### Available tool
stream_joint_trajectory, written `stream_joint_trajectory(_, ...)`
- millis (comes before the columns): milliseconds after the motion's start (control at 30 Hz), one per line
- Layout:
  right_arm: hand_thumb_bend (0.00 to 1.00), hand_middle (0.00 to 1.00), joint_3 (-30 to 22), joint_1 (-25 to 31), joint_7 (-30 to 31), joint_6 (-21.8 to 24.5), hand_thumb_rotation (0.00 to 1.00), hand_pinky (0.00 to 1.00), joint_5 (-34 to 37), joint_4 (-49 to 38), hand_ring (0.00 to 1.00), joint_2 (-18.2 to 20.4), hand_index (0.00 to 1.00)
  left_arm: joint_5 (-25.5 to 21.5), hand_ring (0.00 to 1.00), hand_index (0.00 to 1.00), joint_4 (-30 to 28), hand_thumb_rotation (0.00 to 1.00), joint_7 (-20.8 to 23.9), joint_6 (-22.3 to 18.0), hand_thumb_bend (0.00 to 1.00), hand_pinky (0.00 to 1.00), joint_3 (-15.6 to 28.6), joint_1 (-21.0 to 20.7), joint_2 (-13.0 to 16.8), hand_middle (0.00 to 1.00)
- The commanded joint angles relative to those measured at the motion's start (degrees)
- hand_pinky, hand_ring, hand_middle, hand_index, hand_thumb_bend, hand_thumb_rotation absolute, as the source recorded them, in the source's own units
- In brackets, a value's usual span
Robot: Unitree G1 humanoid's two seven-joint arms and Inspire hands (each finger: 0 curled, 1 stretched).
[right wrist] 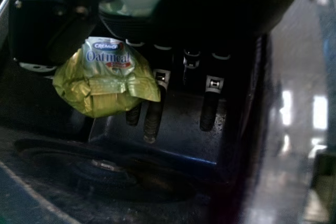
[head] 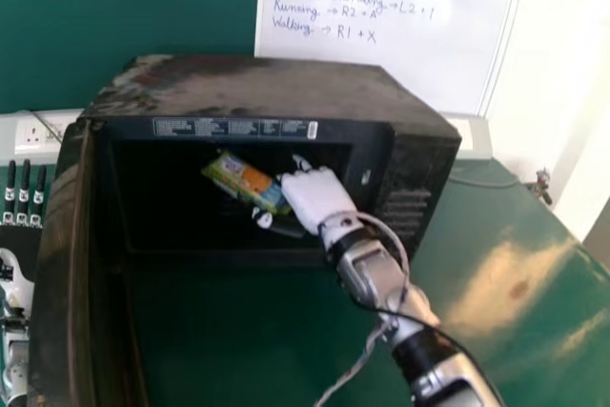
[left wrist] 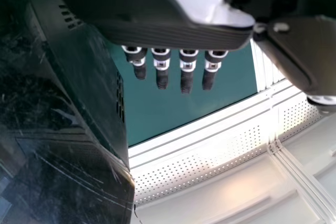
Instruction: Put biscuit inside oven
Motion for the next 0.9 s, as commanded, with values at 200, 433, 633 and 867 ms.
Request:
stream_joint_trajectory(200,0.51,0.49,3.04,-6.48,-7.77,-2.61,0.0,0.47,1.51,11.07,0.41,2.19,0.57,0.11,0.0,1.0,1.87,1.0,0.89,-0.11,0.45,0.0,-0.31,3.61,-2.89,1.0)
stream_joint_trajectory(433,0.51,0.47,4.38,-9.12,-12.85,-4.02,0.0,0.44,2.8,18.34,0.42,3.96,0.56,-0.56,0.0,1.0,1.9,1.0,0.47,0.9,0.45,0.0,-0.24,3.71,-2.7,1.0)
stream_joint_trajectory(633,0.51,0.47,5.28,-10.22,-16.89,-5.54,0.0,0.44,3.88,22.63,0.42,5.17,0.56,-0.06,0.0,1.0,3.27,1.0,-0.5,0.01,0.43,0.0,-0.15,3.3,-2.18,1.0)
stream_joint_trajectory(867,0.51,0.48,7.22,-11.16,-19.4,-5.5,0.0,0.44,4.02,26.25,0.43,6.41,0.55,-0.3,0.0,1.0,3.41,1.0,-0.52,0.47,0.44,0.0,-0.07,3.33,-2.09,1.0)
